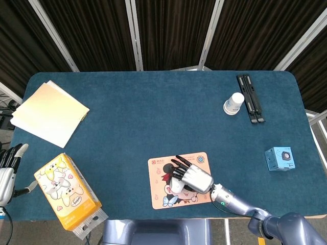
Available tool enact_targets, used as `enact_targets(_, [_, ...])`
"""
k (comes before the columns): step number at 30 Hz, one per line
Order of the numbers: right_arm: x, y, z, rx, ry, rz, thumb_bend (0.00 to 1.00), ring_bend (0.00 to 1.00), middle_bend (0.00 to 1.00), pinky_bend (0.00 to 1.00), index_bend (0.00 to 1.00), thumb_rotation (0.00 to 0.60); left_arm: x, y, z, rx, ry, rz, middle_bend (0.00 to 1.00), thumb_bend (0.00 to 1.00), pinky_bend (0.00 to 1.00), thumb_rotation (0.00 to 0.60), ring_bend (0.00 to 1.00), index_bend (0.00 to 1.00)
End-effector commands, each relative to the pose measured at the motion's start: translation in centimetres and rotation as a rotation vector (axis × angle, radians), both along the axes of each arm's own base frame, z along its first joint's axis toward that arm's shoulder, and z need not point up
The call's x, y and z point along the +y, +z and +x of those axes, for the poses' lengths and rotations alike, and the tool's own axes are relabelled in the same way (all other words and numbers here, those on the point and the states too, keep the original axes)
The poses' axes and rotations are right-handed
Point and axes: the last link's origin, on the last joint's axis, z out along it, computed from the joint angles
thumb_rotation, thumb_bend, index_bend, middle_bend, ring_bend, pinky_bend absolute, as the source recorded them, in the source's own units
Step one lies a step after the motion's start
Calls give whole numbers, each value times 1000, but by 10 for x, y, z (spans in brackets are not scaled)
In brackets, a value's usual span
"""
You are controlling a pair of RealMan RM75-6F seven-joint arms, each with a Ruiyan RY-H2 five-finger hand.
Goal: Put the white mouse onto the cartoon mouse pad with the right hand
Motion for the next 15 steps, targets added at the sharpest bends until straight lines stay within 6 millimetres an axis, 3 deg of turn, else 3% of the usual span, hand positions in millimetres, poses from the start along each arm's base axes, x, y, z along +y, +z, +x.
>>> enact_targets(1, [-2, 2, -1, 13, -1, -6, 150, 0, 100, 0, 251, 600, 0, 0, 0, -2, 1, 0, 0, 194, 0, 600, 0, 0])
enact_targets(3, [-2, 3, -2, 25, 0, -12, 125, 0, 66, 0, 146, 600, 0, 0, 0, -1, 2, -1, 0, 195, 0, 600, 0, 0])
enact_targets(6, [-4, 8, -1, 41, 7, -34, 102, 0, 24, 0, 64, 600, 0, 0, 0, -1, 2, 0, 0, 195, 0, 600, 0, 0])
enact_targets(15, [-11, 23, 0, 68, 1, -77, 52, 0, 0, 0, 0, 600, 0, 1, 0, -9, 3, 5, 0, 195, 0, 600, 0, 0])
